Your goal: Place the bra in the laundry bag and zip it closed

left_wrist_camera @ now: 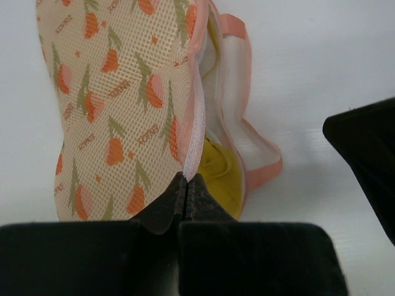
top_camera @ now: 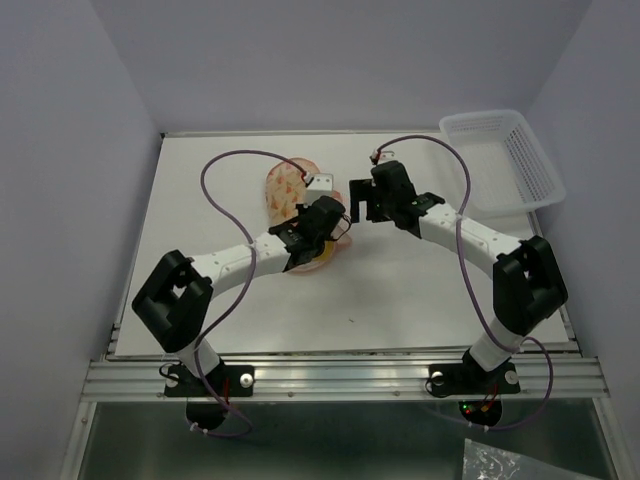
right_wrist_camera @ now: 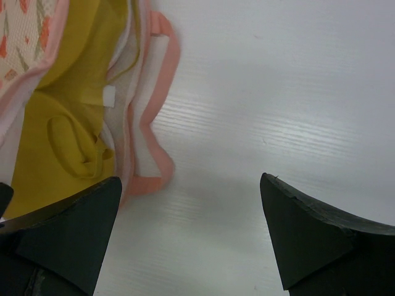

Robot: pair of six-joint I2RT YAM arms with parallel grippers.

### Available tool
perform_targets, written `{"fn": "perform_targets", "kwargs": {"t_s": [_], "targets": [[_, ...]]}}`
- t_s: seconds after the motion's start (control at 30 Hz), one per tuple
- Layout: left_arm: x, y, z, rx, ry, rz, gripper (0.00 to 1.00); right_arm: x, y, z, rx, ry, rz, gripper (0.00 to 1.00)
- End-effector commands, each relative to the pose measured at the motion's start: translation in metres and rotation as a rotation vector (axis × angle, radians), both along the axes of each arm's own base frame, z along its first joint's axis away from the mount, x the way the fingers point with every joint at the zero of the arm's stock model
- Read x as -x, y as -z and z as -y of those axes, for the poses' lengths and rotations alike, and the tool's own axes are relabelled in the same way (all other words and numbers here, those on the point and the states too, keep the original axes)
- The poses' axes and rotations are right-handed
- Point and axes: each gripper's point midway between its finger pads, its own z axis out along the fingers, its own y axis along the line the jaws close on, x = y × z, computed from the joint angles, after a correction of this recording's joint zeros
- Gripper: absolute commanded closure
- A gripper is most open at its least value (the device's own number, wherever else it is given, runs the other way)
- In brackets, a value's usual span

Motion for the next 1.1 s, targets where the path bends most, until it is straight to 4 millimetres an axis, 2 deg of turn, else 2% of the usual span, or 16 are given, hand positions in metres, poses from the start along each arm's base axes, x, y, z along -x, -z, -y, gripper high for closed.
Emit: {"fn": "perform_targets", "kwargs": {"t_s": [0.0,0.03,0.1,0.17,0.27,0.33,0.37,0.43,0.47,0.57,0.6,0.7,0.83,0.93,0.97,1.07], "targets": [[-0.001,0.001,0.016,-0.044,0.015,-0.004,1.0,-0.014,-0.027,0.03,-0.051,0.183,0.09,0.0],[-0.001,0.001,0.024,-0.032,0.028,-0.011,1.0,-0.013,-0.027,0.037,-0.052,0.201,0.089,0.0],[0.001,0.016,0.032,-0.038,0.041,-0.054,0.82,-0.012,-0.026,0.042,-0.058,0.218,0.085,0.0],[0.001,0.024,0.042,-0.038,0.052,-0.076,0.48,-0.009,-0.023,0.045,-0.054,0.223,0.081,0.0],[0.0,0.026,0.049,-0.019,0.055,-0.091,0.44,-0.004,-0.019,0.048,-0.05,0.227,0.073,0.0],[0.001,0.023,0.056,0.008,0.071,-0.1,0.22,-0.002,-0.018,0.049,-0.052,0.229,0.07,0.0],[0.003,0.02,0.061,0.033,0.087,-0.106,0.18,0.0,-0.016,0.05,-0.051,0.232,0.067,0.0],[0.005,0.006,0.065,0.078,0.099,-0.093,0.14,-0.001,-0.018,0.054,-0.057,0.242,0.07,0.0],[0.006,-0.009,0.068,0.122,0.112,-0.073,0.06,0.0,-0.018,0.053,-0.061,0.24,0.069,0.0],[0.011,-0.031,0.067,0.181,0.126,-0.036,0.06,0.002,-0.018,0.053,-0.062,0.234,0.066,0.0],[0.013,-0.051,0.064,0.217,0.128,0.0,0.01,0.004,-0.017,0.052,-0.065,0.223,0.06,0.0],[0.017,-0.072,0.042,0.246,0.077,0.048,0.01,0.01,-0.016,0.04,-0.088,0.147,0.04,0.0],[0.016,-0.078,-0.003,0.299,-0.036,0.056,0.01,0.021,-0.016,0.008,-0.172,-0.037,0.006,0.0],[0.013,-0.07,-0.051,0.343,-0.162,0.056,0.01,0.031,-0.02,-0.015,-0.25,-0.168,-0.014,0.0],[0.015,-0.057,-0.066,0.34,-0.199,0.039,0.01,0.035,-0.022,-0.025,-0.258,-0.201,-0.016,0.0],[0.013,-0.049,-0.114,0.375,-0.342,0.04,0.01,0.042,-0.013,-0.045,-0.211,-0.274,-0.034,0.0]]}}
